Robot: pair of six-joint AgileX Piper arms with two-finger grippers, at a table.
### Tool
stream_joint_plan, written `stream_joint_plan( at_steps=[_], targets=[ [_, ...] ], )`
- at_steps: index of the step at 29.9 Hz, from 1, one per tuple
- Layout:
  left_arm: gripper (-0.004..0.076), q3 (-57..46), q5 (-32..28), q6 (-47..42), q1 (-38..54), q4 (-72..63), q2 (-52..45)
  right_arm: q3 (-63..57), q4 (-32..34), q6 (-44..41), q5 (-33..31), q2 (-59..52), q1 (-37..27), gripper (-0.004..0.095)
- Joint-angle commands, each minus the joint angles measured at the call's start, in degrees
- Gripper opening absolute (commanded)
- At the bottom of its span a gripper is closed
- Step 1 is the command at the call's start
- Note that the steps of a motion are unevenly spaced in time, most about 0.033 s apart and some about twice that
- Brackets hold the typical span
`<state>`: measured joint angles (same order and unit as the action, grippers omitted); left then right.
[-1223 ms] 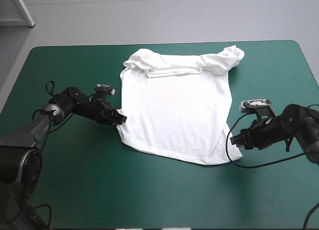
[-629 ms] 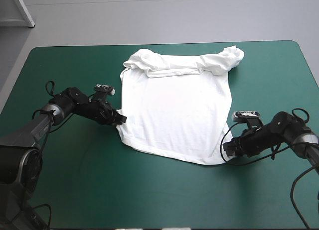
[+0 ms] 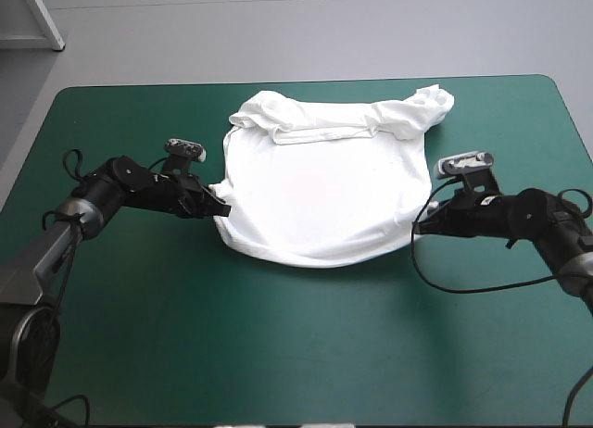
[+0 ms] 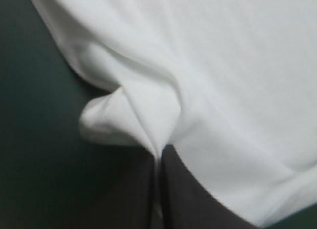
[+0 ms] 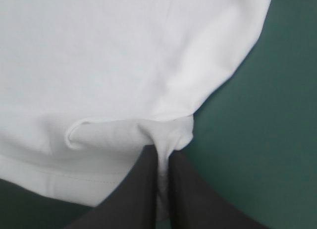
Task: Fold the cloth
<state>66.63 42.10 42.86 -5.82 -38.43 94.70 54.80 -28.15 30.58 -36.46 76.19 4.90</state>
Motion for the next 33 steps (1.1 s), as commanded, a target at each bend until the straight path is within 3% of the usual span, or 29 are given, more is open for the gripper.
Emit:
stream_joint_plan(
  at_steps=[1,6,12,22,28,33],
  targets=[
    [0.0019,1.5,-2.9,0.6,-0.1,-3.2,-7.7,7.4,-0.3,0.8,2.3,-4.8,0.1,0.0],
    [0.0019,5.6,-5.3,1.5,-0.1,-3.4,-15.5,17.4,-0.3,2.2,2.9,-7.6,0.1,0.0],
    [0.0019,21.7,-4.9,1.7,-0.1,-3.0,-21.9,34.8,0.0,2.4,2.9,-8.6,0.1,0.0],
    [0.0019,54.0,-3.6,1.7,-0.1,-2.1,-22.9,65.6,2.7,2.6,2.8,-8.7,0.1,0.0],
    [0.0019,65.6,-0.6,1.4,-0.1,0.8,-22.9,79.4,4.6,2.1,0.1,-8.7,0.1,-0.0003],
    [0.0019,69.6,0.2,1.3,-0.1,2.2,-22.9,85.2,5.8,2.1,-1.7,-8.7,0.1,-0.0004]
  ],
)
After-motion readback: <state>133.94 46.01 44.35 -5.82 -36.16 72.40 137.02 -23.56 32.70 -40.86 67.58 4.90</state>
